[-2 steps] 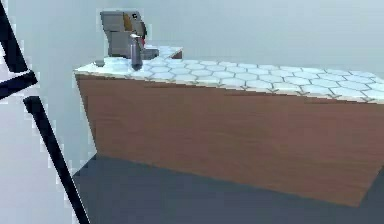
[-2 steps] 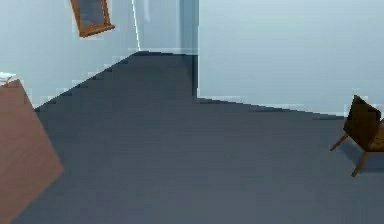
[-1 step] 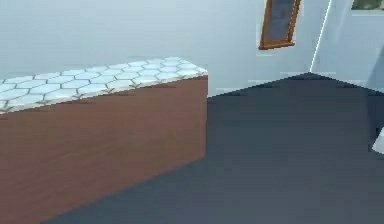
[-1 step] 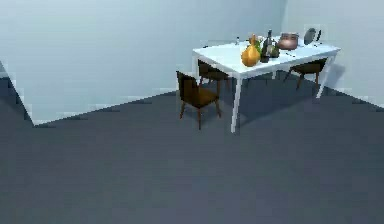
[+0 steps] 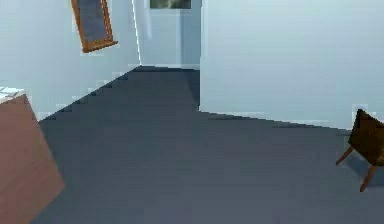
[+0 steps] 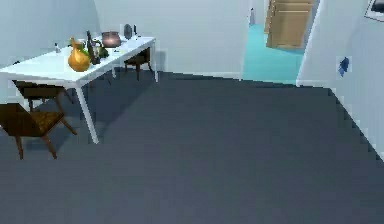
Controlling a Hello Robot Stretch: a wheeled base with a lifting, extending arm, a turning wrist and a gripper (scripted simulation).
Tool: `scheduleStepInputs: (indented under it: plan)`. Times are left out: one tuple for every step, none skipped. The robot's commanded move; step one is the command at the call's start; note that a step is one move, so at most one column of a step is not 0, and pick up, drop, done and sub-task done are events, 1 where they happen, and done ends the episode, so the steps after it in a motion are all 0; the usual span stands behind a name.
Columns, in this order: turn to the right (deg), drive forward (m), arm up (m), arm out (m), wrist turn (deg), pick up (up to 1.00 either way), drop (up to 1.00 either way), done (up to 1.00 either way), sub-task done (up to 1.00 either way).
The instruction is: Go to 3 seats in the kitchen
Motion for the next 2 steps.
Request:
scheduleStepInputs:
  plan:
    - [42.0,0.00,0.00,0.00,0.0,0.00,0.00,0.00,0.00]
    - [0.0,1.00,0.00,0.00,0.0,0.00,0.00,0.00,0.00]
